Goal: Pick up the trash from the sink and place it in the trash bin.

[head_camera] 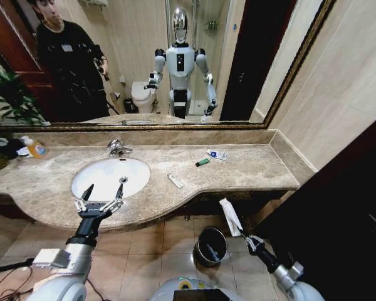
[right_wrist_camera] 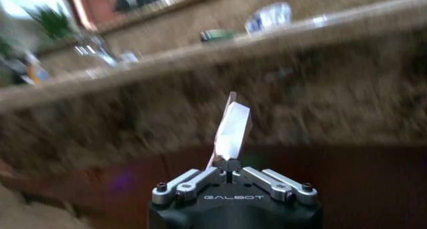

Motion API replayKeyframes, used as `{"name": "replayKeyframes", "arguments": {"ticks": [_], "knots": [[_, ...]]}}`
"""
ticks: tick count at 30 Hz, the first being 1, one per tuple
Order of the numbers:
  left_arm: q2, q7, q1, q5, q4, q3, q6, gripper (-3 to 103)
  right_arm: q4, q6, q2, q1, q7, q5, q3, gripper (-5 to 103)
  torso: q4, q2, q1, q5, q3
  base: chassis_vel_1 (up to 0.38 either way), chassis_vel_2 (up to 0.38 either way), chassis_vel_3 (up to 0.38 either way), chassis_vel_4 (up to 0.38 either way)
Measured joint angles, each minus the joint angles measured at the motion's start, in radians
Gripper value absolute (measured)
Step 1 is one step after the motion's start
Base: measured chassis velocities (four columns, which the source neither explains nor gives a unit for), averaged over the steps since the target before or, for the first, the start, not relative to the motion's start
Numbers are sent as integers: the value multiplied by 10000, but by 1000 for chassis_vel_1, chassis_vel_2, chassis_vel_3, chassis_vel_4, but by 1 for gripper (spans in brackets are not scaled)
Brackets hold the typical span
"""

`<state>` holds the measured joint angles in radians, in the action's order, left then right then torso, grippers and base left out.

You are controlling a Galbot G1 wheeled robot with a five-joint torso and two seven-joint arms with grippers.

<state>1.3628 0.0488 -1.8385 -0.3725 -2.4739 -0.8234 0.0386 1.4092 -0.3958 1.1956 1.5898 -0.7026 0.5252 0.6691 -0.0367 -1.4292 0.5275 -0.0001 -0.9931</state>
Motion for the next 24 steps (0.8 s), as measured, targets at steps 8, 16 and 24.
{"name": "replayKeyframes", "arguments": {"ticks": [8,16,24], "knots": [[0,0,0,0,0,0,0,100,-1698,262,831,-1301,1506,-2462,-786,0,-2,0,0,-2,0,0,0,0,0],[0,0,0,0,0,0,0,100,-4145,103,1508,-2463,2148,-4179,-950,0,-1,0,1,-2,0,0,0,0,0],[0,0,0,0,0,0,0,100,-5145,47,1663,-2887,2426,-4660,-1033,0,-2,0,1,0,-1,0,0,0,0]]}}
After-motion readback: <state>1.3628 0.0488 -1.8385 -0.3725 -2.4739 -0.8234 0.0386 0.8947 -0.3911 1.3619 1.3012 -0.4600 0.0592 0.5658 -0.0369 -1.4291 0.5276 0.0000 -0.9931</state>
